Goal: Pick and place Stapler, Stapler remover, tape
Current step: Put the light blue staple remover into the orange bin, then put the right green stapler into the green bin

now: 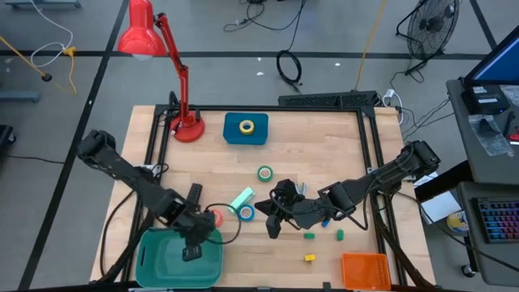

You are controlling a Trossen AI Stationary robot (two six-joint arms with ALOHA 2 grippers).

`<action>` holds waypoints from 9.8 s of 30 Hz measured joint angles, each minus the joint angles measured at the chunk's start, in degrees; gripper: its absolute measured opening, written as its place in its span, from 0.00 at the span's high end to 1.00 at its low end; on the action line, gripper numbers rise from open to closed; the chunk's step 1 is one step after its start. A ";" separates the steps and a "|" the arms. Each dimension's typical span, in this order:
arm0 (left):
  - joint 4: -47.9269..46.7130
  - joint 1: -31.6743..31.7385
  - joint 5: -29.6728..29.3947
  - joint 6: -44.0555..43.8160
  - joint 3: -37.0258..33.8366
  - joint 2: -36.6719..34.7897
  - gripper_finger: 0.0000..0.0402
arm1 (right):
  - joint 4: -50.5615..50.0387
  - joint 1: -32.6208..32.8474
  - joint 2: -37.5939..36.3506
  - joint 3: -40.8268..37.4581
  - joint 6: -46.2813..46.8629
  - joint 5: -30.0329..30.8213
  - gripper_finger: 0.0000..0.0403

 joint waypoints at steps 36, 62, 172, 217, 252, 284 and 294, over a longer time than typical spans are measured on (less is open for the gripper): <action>13.36 28.13 -25.00 1.75 -0.01 -13.93 1.00 | -42.95 -15.58 -8.35 0.02 -6.55 -7.04 0.97; 21.63 45.58 -6.85 11.26 0.02 -7.15 0.97 | -23.88 -38.80 -8.94 -19.80 -20.44 -23.75 0.67; 15.02 41.19 -7.37 23.72 0.02 -7.04 0.95 | -7.21 -19.58 -22.30 -39.36 24.56 -38.77 1.00; 3.35 41.32 -1.25 32.34 0.02 -7.04 0.95 | -40.60 37.16 -4.92 -17.11 52.82 -48.13 1.00; -2.90 38.75 -2.89 31.31 0.02 -7.04 0.95 | -38.84 39.24 -3.93 -19.19 26.51 -48.13 1.00; -2.96 38.37 -4.40 31.31 0.02 -7.04 0.95 | -29.40 37.30 -3.93 -25.68 30.28 -48.63 0.98; -2.92 38.37 -4.81 32.04 0.02 -7.04 0.95 | -29.07 37.31 -3.93 -25.68 34.10 -48.07 0.75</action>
